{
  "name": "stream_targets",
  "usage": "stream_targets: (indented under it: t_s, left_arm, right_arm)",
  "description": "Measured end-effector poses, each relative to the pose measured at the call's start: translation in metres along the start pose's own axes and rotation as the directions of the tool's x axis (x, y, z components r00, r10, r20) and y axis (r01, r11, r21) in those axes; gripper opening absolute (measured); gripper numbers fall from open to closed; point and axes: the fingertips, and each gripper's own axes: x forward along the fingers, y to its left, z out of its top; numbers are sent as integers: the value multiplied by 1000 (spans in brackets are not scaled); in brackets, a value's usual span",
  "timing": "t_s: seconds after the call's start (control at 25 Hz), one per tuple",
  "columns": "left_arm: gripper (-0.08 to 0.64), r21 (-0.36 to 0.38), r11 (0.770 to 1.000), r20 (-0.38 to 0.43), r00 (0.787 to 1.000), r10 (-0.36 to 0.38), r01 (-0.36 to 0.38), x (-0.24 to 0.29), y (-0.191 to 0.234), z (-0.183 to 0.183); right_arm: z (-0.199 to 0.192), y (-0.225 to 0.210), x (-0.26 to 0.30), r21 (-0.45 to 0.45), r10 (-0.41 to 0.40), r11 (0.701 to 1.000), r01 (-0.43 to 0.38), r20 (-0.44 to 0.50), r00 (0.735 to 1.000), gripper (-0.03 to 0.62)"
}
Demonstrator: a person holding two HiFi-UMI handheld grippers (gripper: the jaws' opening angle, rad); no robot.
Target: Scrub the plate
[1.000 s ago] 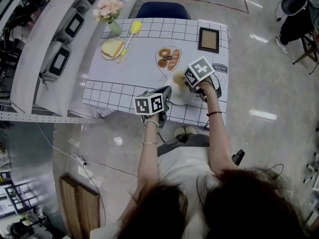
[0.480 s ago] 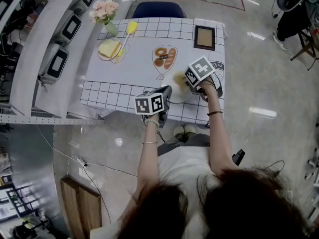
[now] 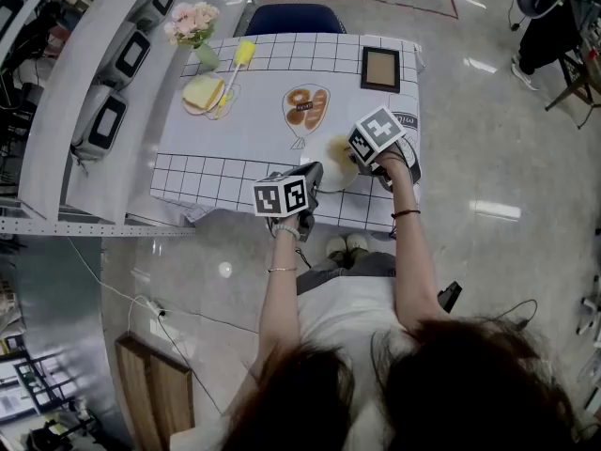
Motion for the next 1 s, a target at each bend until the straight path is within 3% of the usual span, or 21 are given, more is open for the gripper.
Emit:
stream_targets:
  t_s: [1.0]
  left_arm:
    - [11,-6,1000,-10,1000,6,-6,-4,-15,-23]
  right_arm:
    - [-28,12,-9,-15,25,1000,-25,-23,999,80]
